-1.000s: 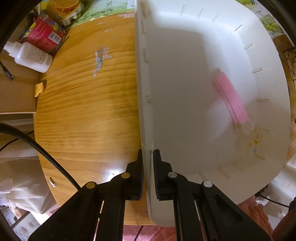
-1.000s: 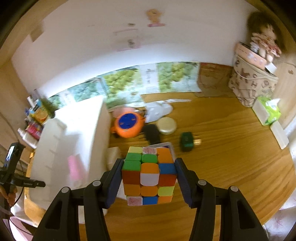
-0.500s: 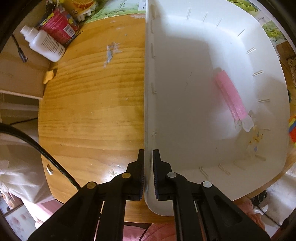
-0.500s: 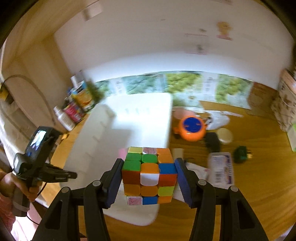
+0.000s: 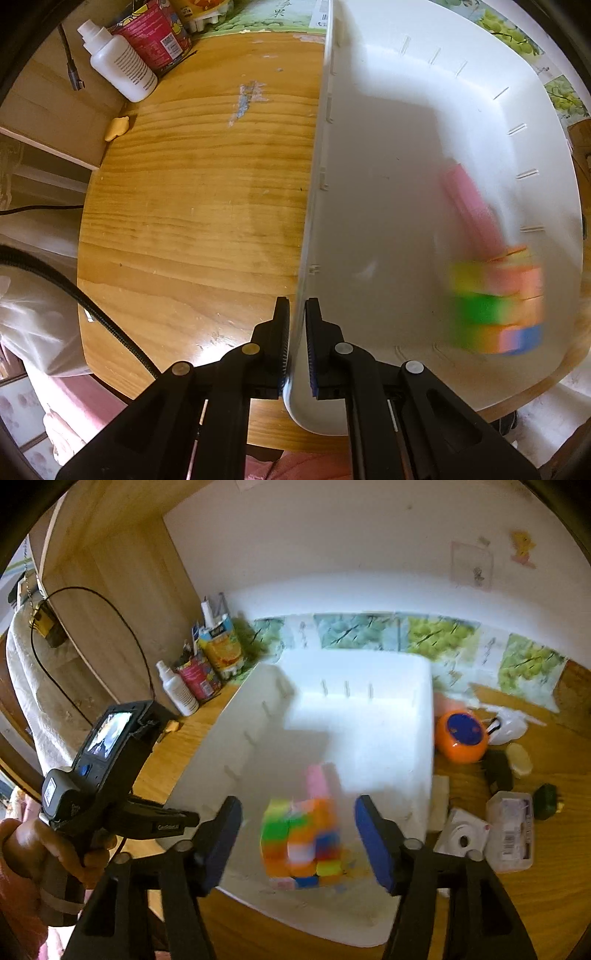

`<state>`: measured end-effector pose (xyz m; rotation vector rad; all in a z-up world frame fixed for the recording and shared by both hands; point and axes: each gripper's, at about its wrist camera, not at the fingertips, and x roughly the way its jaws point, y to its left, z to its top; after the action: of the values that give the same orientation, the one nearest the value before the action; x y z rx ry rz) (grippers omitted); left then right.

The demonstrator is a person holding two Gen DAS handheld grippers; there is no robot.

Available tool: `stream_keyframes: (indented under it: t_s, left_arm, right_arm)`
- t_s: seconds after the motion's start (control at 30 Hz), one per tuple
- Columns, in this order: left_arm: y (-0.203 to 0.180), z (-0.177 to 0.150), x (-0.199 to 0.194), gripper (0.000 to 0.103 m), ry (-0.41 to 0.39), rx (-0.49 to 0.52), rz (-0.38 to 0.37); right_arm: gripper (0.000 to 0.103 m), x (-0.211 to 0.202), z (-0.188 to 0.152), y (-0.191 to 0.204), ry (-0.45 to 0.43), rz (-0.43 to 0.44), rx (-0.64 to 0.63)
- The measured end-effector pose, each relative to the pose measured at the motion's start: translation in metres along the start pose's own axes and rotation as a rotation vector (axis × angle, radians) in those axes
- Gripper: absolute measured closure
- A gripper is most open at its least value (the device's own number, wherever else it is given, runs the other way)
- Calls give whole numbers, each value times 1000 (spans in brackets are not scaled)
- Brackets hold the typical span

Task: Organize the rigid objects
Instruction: 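Carry the Rubik's cube into the tray and open the right tool, then move the right tool to the clear toothbrush-head box and grasp it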

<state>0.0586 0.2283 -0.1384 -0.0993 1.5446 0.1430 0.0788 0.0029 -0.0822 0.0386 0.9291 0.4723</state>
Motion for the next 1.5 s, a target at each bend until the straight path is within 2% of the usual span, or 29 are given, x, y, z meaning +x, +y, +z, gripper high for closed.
stream_keyframes:
  t_s: [0.1, 0.27, 0.43, 0.57, 0.77, 0.9, 1.1, 1.3, 1.5]
  left_arm:
    - [-2, 1, 2, 93, -3, -1, 8]
    - [-4, 1, -1, 93, -4, -14, 8]
    - [-2, 0, -2, 93, -17, -32, -3]
    - [0, -3, -6, 93, -13, -40, -11]
    - [0, -2, -9, 92, -7, -48, 1]
    - [1, -2, -8, 92, -3, -63, -18]
    - [-1, -1, -6, 92, 10, -54, -12]
    - [0, 2, 0, 92, 21, -70, -16]
    - [-4, 2, 4, 92, 35, -66, 2]
  right_arm:
    - [25, -9, 2, -7, -39, -29, 1]
    - [22, -19, 1, -34, -42, -108, 53]
    - [22, -26, -9, -74, -11, -168, 121]
    - [22, -26, -16, -106, 26, -252, 149]
    - [22, -24, -27, -163, 51, -312, 278]
    - [22, -18, -33, -194, 86, -322, 378]
    - [22, 1, -41, -221, 153, -316, 455]
    - [22, 20, -45, -233, 208, -301, 487]
    - [22, 34, -44, -236, 224, -265, 508]
